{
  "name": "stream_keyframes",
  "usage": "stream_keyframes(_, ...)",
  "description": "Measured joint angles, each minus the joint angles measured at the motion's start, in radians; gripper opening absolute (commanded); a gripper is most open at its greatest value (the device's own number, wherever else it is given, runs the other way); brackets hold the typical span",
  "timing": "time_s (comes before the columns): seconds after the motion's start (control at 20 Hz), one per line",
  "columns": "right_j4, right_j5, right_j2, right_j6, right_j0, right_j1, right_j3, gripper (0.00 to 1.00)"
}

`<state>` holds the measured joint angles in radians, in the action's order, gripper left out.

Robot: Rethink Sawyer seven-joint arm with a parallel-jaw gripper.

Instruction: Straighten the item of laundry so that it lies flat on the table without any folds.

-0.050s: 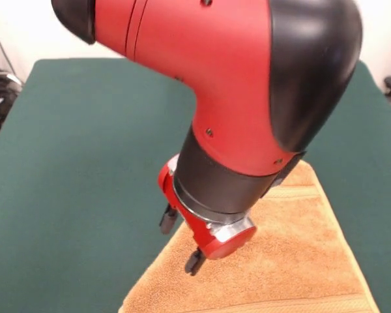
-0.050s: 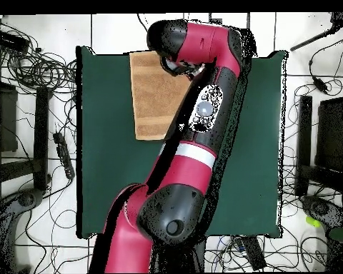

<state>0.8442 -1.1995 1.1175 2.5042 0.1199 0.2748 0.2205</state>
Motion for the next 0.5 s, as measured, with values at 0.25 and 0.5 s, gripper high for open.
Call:
stream_keyframes(0.25, 0.016, 0.0, 0.0, 0.0, -0.005, -0.007, 0.0, 1.0)
stream_keyframes(0.5, -0.012, 0.039, -0.026, 0.0, -0.055, -0.022, 0.059, 1.0)
